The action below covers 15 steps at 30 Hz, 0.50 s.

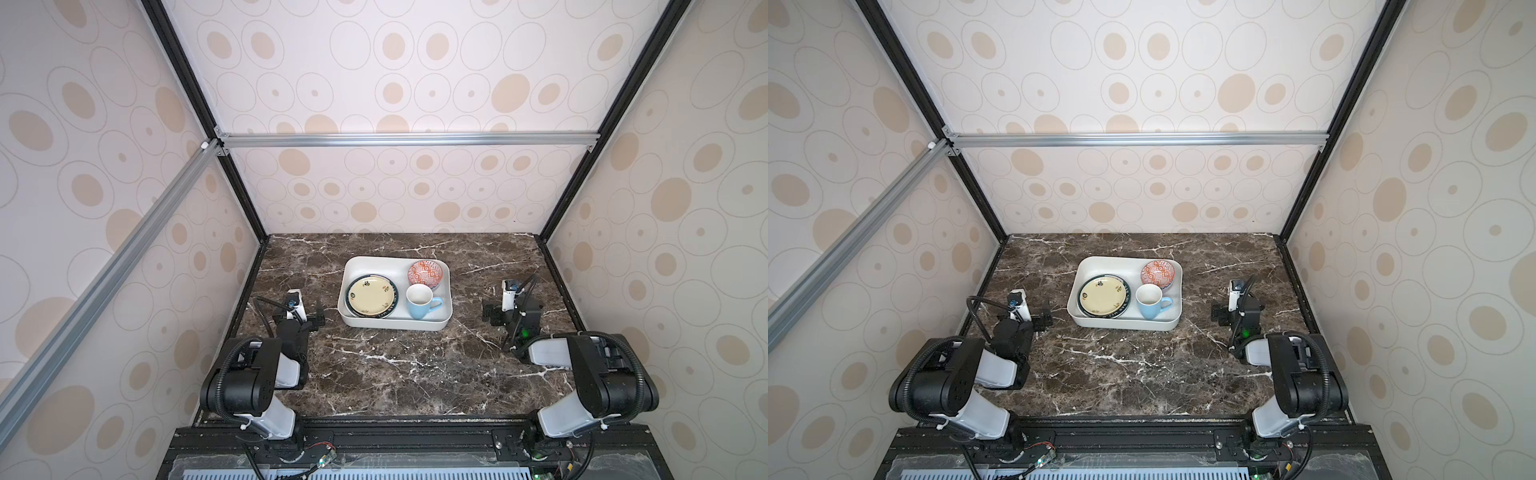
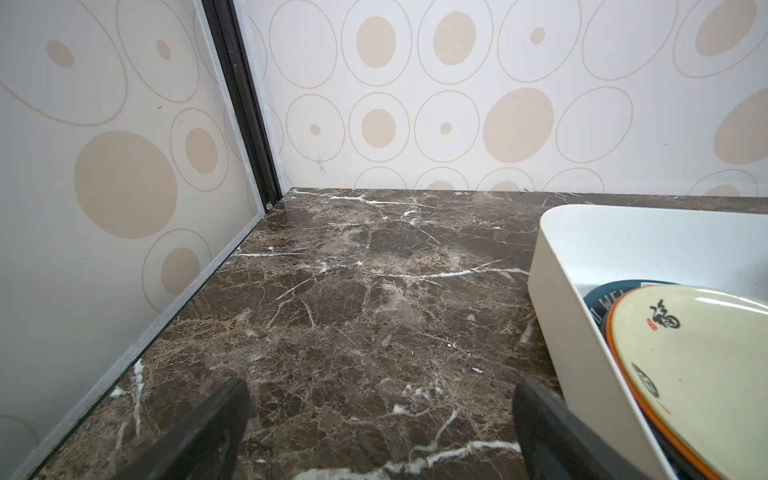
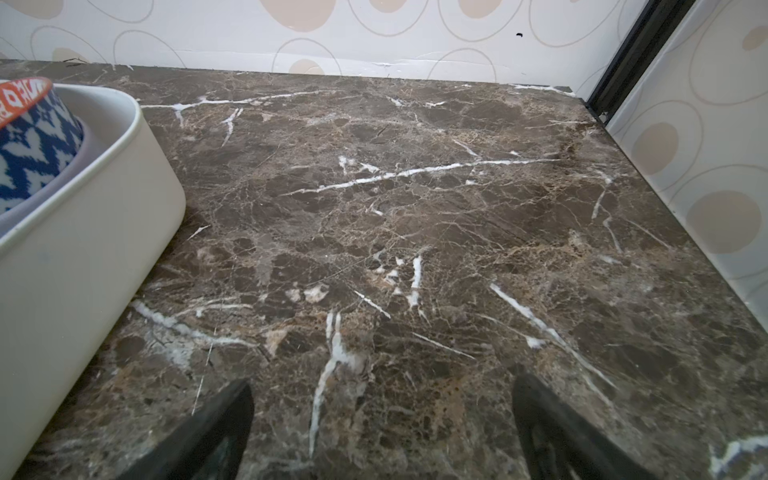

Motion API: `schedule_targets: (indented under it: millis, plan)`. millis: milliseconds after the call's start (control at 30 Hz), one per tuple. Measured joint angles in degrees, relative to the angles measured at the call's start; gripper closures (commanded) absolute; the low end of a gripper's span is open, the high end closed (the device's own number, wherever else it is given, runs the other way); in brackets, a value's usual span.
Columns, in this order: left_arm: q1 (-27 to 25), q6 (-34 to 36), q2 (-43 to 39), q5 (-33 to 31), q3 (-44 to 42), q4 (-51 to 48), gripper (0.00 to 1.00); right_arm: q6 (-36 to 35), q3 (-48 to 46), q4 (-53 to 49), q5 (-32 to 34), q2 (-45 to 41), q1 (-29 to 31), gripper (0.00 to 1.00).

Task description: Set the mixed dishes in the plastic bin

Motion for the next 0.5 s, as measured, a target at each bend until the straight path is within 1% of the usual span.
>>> schedule_targets:
  millis: [500]
  plan:
    - [0.0,0.0,0.0,0.1,0.0,0.0,0.01,0.0,0.0,-0.4,0.0,0.0,0.0,0.00]
